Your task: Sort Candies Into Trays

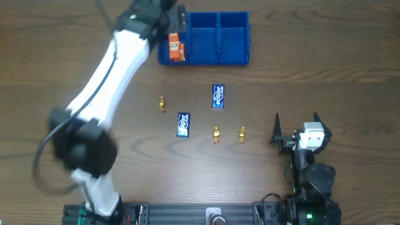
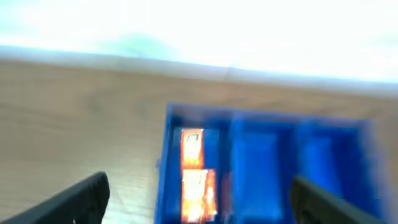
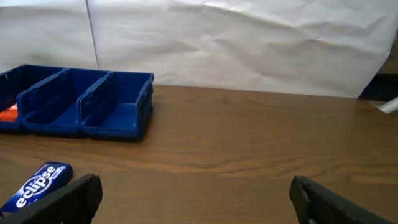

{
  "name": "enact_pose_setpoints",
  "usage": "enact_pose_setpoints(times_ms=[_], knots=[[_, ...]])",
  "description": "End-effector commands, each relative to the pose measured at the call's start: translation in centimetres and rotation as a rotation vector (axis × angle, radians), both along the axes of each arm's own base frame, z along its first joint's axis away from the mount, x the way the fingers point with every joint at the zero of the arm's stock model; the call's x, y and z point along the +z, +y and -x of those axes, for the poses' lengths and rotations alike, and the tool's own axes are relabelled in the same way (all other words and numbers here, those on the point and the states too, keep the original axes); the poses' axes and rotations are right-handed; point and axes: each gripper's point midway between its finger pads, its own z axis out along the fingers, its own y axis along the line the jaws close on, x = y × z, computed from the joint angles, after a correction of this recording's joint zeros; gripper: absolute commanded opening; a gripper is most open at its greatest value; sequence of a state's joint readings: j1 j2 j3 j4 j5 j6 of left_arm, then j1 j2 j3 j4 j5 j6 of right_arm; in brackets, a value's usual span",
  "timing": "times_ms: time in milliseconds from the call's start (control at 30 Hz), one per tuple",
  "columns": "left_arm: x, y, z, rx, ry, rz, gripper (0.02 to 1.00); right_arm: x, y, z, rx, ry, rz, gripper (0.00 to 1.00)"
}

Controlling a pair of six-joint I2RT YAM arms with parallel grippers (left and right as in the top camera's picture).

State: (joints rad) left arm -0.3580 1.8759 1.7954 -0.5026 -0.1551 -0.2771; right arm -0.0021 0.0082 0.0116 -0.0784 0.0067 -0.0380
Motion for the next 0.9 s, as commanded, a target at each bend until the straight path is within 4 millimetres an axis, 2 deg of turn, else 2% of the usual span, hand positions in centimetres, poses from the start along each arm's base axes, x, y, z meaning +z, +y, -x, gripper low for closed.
enact_pose_setpoints(times_ms=[33, 100, 167, 267, 433, 633, 833, 900], knots=[[13.2, 6.2, 8.9, 0.045, -0.396, -0.005, 0.958, -0.2, 0.4, 0.0, 0.020, 0.003, 0.012, 0.998], [14.3, 8.8, 12.6, 0.056, -0.499, -0.014, 0.965, -0.2, 0.4, 0.0, 0.020, 0.003, 0.012, 0.998], [13.9, 10.9, 15.5, 0.059, -0.561, -0.026, 0.967, -0.2, 0.4, 0.0, 0.020, 0.003, 0.012, 0.998], [10.8, 13.8, 19.8, 0.082, -0.595, -0.058, 0.974, -0.2, 0.4, 0.0, 0.020, 0.003, 0.012, 0.998], [4.9, 15.1, 24.5, 0.081, -0.636, -0.063, 1.000, -0.2, 0.4, 0.0, 0.020, 0.003, 0.012, 0.998], [-1.1, 15.1, 27.4, 0.043, -0.691, -0.035, 0.998, -0.2, 0.4, 0.0, 0.020, 0.003, 0.012, 0.998], [-6.1, 15.1, 27.4, 0.042, -0.649, -0.036, 0.998, -0.2, 0.4, 0.0, 0.020, 0.003, 0.012, 0.998], [-8.3, 15.1, 27.1, 0.040, -0.609, -0.036, 0.998, -0.2, 0.4, 0.0, 0.020, 0.003, 0.012, 0.998]])
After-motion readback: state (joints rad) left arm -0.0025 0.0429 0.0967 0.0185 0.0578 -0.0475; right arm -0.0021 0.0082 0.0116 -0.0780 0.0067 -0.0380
